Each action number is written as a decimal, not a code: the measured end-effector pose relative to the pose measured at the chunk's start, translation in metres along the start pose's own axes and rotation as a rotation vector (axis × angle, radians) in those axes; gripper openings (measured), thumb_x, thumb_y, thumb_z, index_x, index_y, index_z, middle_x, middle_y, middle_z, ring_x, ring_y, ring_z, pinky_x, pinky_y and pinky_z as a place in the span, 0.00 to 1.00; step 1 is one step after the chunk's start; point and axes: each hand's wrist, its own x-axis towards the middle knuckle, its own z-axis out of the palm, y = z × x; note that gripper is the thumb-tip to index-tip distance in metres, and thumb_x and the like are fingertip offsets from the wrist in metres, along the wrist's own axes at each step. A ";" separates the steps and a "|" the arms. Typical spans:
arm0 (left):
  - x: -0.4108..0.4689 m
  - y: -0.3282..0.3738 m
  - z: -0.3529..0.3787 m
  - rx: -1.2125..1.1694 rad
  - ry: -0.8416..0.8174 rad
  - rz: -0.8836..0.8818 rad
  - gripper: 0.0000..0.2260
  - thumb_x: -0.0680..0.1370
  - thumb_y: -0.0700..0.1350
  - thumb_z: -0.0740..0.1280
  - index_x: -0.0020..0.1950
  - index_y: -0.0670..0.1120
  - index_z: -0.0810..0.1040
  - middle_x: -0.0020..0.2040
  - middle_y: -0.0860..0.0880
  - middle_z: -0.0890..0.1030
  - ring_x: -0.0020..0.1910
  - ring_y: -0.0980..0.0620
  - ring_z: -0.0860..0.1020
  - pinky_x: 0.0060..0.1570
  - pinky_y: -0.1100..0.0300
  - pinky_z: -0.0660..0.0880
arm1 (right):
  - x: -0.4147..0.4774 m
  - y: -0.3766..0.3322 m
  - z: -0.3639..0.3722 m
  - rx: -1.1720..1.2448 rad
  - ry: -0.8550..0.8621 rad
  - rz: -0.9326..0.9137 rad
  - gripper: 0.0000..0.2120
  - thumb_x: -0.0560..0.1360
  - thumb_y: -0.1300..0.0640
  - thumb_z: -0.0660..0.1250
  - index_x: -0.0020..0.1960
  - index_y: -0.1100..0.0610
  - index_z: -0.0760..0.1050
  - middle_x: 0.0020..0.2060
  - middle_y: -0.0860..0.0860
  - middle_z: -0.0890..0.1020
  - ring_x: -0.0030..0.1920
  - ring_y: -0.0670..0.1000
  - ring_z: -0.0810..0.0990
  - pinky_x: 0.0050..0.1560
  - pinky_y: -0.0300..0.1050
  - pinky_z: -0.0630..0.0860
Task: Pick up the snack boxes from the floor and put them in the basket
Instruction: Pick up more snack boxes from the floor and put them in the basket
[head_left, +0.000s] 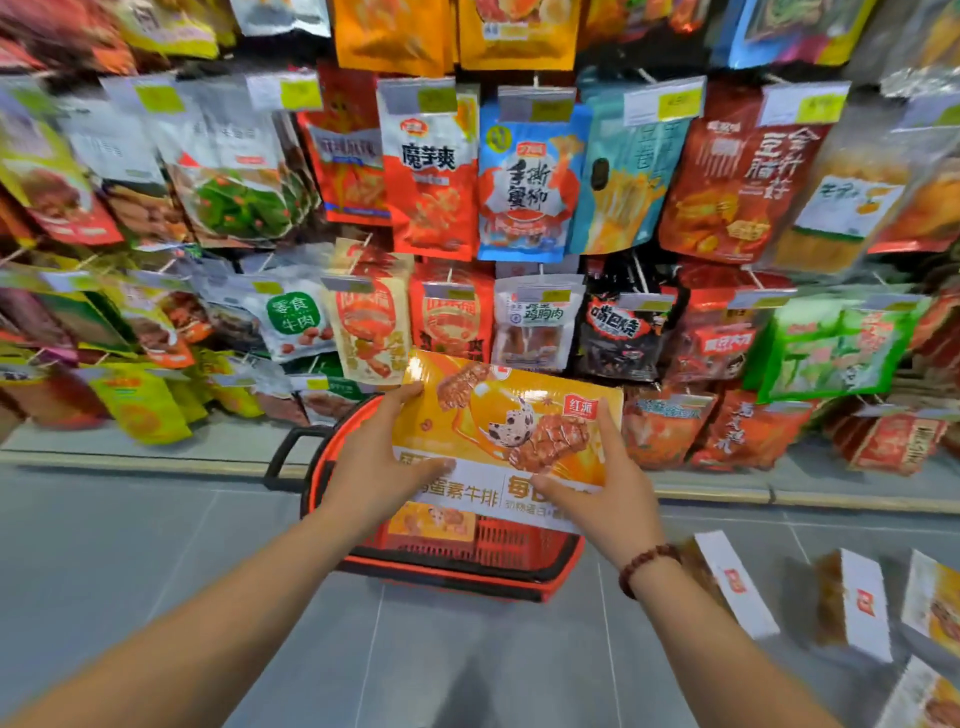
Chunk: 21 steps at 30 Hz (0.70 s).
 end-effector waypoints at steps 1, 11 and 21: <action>0.007 -0.014 -0.012 0.013 0.009 -0.012 0.36 0.65 0.49 0.78 0.68 0.59 0.64 0.67 0.53 0.72 0.65 0.49 0.71 0.62 0.49 0.70 | 0.006 -0.008 0.016 0.000 -0.020 -0.001 0.52 0.64 0.43 0.76 0.76 0.41 0.44 0.71 0.47 0.66 0.71 0.51 0.64 0.65 0.49 0.67; 0.078 -0.098 -0.052 -0.006 -0.032 -0.110 0.36 0.65 0.49 0.77 0.69 0.57 0.64 0.66 0.52 0.73 0.64 0.49 0.71 0.61 0.49 0.71 | 0.072 -0.028 0.107 -0.043 -0.105 0.068 0.51 0.64 0.45 0.77 0.75 0.39 0.44 0.71 0.47 0.66 0.70 0.51 0.65 0.65 0.48 0.67; 0.165 -0.215 0.029 -0.036 -0.102 -0.278 0.34 0.67 0.48 0.76 0.69 0.54 0.65 0.62 0.61 0.69 0.58 0.56 0.71 0.52 0.59 0.71 | 0.184 0.067 0.190 -0.090 -0.193 0.193 0.51 0.64 0.49 0.77 0.76 0.42 0.48 0.65 0.46 0.72 0.65 0.50 0.71 0.55 0.43 0.73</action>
